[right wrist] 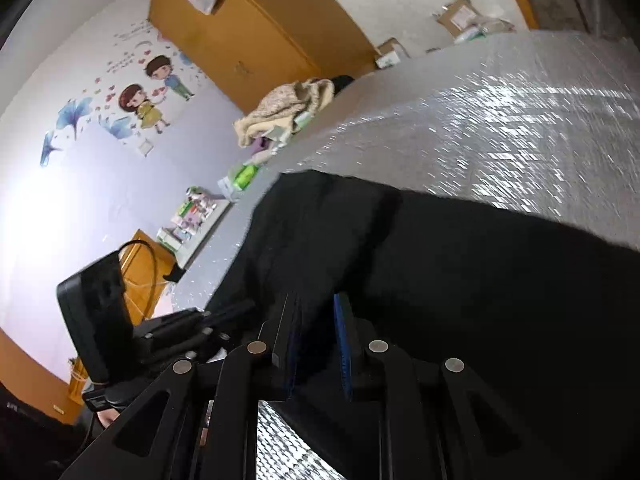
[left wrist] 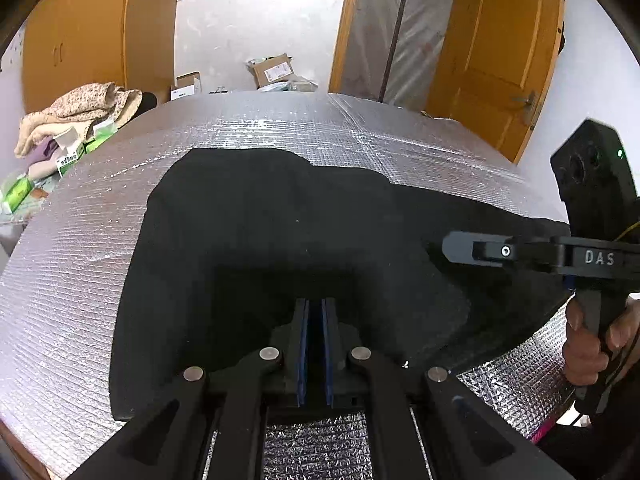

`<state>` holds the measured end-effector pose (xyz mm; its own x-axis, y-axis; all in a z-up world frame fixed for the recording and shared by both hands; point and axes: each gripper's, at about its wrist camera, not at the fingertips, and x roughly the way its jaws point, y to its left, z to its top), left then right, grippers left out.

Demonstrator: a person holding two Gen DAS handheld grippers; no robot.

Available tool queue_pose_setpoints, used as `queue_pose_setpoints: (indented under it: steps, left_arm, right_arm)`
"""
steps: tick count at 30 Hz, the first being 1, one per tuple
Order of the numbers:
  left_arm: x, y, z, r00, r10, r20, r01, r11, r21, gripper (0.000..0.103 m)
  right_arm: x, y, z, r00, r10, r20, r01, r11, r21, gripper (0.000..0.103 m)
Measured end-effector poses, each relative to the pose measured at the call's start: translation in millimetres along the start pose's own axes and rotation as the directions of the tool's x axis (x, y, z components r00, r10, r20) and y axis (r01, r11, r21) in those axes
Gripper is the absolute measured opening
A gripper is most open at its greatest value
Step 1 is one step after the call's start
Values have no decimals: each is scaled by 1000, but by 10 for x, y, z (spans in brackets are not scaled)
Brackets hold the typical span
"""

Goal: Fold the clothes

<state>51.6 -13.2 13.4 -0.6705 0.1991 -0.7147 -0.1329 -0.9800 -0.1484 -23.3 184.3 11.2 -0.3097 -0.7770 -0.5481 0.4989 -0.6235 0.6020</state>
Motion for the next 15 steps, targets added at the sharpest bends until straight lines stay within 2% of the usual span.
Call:
queue_pose_setpoints:
  steps: [4, 7, 10, 12, 15]
  left_arm:
    - [-139, 6, 80, 999, -22, 32, 22, 1000, -16, 5]
    - [-198, -83, 133, 996, -62, 61, 61, 998, 11, 5]
    - [-71, -162, 96, 994, -107, 14, 106, 994, 39, 5]
    - [87, -213, 20, 993, -109, -35, 111, 992, 54, 5]
    - [108, -202, -19, 995, -102, -16, 103, 994, 44, 5]
  right_arm:
    - [-177, -133, -58, 999, -17, 35, 15, 999, 37, 18]
    - [-319, -226, -93, 998, -36, 59, 32, 998, 62, 18]
    - [-452, -320, -128, 995, -57, 79, 50, 995, 88, 18]
    - [-533, -377, -151, 993, -70, 91, 60, 993, 104, 18]
    - [-657, -447, -189, 990, -91, 108, 78, 990, 121, 18]
